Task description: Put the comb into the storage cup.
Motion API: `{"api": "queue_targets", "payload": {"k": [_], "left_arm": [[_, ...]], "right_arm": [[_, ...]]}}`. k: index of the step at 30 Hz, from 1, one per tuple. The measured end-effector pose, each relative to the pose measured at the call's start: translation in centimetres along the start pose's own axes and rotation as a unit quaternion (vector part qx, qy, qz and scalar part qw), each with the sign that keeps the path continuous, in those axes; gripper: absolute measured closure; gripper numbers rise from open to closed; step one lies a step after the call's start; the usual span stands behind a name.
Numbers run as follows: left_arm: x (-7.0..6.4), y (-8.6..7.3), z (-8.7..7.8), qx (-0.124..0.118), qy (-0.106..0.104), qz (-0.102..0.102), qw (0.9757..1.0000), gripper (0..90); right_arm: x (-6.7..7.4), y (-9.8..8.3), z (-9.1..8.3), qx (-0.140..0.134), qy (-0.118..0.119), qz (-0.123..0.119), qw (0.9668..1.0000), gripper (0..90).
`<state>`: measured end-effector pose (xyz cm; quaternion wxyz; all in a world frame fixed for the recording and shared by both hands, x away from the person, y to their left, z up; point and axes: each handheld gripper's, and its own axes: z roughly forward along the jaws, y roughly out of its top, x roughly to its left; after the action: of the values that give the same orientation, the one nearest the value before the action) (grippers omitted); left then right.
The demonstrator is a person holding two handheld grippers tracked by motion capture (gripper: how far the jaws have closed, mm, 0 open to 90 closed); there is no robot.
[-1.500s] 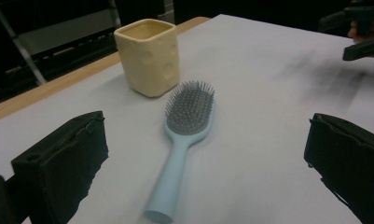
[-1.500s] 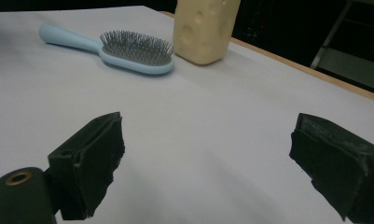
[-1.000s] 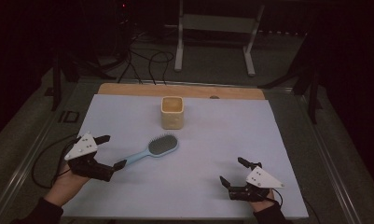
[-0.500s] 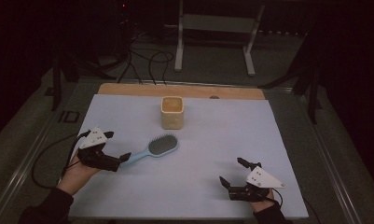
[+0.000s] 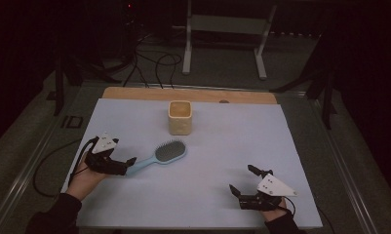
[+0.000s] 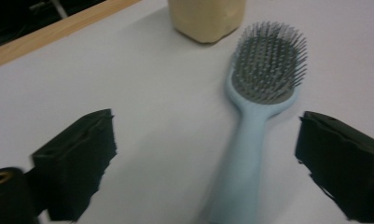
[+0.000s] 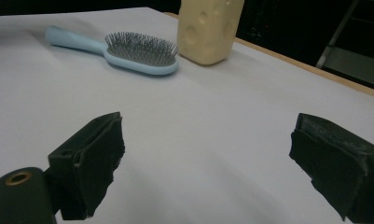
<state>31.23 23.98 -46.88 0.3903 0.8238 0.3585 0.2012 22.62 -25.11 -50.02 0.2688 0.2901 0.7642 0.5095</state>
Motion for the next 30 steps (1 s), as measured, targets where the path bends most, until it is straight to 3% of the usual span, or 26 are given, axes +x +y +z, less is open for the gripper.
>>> {"api": "queue_targets", "payload": {"k": [8, 12, 17, 20, 22, 30], "left_arm": [[0.0, -0.7, 1.0, 0.023, 0.010, 0.006, 0.9997, 19.9], [0.3, -1.0, 1.4, 0.031, 0.014, -0.004, 0.9994, 34.9], [0.6, -0.8, 1.7, 0.055, 0.025, 0.005, 0.9982, 48.9], [0.9, -1.0, 1.8, 0.064, 0.026, -0.008, 0.9976, 56.7], [0.9, -1.1, 1.9, 0.077, 0.034, 0.000, 0.9965, 62.1], [1.0, -1.6, 2.4, 0.097, 0.020, 0.007, 0.9950, 86.2]], "right_arm": [[0.1, 0.0, 0.0, -0.001, 0.002, 0.000, 1.0000, 9.2], [0.1, 0.1, 0.0, -0.001, 0.002, -0.002, 1.0000, 9.2], [0.3, 0.1, 0.2, 0.001, 0.004, -0.003, 1.0000, 9.2], [0.2, 0.0, 0.3, 0.002, 0.006, 0.000, 1.0000, 9.2], [0.3, 0.0, 0.2, 0.002, 0.007, -0.002, 1.0000, 9.2], [0.2, 0.0, 0.2, 0.002, 0.006, -0.003, 1.0000, 9.2]]}}
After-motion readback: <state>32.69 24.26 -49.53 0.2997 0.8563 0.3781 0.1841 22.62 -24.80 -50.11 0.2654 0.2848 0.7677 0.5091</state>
